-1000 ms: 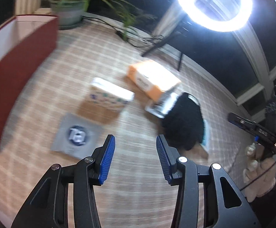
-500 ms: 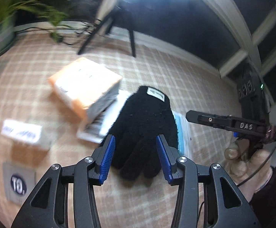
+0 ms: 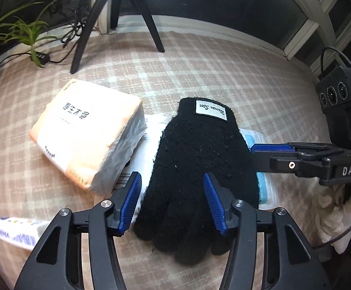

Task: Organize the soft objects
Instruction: 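Move both tools toward the black glove, then close the left tool on the black knit glove's cuff, then lift the black glove with the left tool and carry it over the box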

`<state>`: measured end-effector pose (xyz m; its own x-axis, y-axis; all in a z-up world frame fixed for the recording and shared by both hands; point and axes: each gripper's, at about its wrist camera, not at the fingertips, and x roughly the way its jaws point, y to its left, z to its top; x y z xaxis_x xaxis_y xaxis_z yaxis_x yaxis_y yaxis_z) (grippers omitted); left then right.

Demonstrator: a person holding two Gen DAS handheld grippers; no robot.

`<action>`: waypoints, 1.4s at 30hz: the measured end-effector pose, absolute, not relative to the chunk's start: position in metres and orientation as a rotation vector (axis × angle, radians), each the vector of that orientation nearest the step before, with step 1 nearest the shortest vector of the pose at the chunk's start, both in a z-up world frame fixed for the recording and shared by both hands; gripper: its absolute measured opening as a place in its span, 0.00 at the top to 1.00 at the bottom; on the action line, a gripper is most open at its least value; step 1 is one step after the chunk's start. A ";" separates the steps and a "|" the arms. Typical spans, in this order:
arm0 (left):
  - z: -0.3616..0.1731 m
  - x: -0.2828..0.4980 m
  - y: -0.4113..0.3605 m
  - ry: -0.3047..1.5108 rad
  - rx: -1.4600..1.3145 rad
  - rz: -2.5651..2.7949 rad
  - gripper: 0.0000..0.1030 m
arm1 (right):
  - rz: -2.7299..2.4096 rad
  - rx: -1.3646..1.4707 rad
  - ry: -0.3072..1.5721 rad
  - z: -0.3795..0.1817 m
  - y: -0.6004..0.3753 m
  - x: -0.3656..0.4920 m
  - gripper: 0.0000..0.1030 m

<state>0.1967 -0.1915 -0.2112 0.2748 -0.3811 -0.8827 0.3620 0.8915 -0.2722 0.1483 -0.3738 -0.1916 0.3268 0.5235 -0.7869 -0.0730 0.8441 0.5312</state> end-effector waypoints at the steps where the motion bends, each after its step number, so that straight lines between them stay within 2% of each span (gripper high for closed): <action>1: -0.213 0.199 -0.193 1.196 -0.018 -0.503 0.49 | 0.409 0.445 1.185 -0.193 -0.373 0.149 0.49; 8: -0.218 0.205 -0.201 1.206 -0.023 -0.549 0.49 | 0.423 0.453 1.203 -0.198 -0.368 0.156 0.49; 13: -0.218 0.202 -0.200 1.203 -0.033 -0.584 0.55 | 0.421 0.471 1.212 -0.202 -0.369 0.161 0.54; 16: -0.218 0.200 -0.201 1.201 -0.021 -0.603 0.68 | 0.421 0.475 1.212 -0.203 -0.367 0.164 0.60; 18: -0.219 0.200 -0.203 1.203 -0.024 -0.613 0.83 | 0.423 0.473 1.213 -0.203 -0.366 0.165 0.66; 21: -0.218 0.198 -0.205 1.186 -0.012 -0.611 0.91 | 0.439 0.473 1.218 -0.202 -0.361 0.167 0.74; 28: -0.207 0.185 -0.208 1.131 0.005 -0.603 0.93 | 0.452 0.444 1.196 -0.194 -0.350 0.165 0.82; 42: -0.147 0.150 -0.180 0.961 -0.058 -0.588 0.93 | 0.491 0.382 1.070 -0.140 -0.340 0.139 0.84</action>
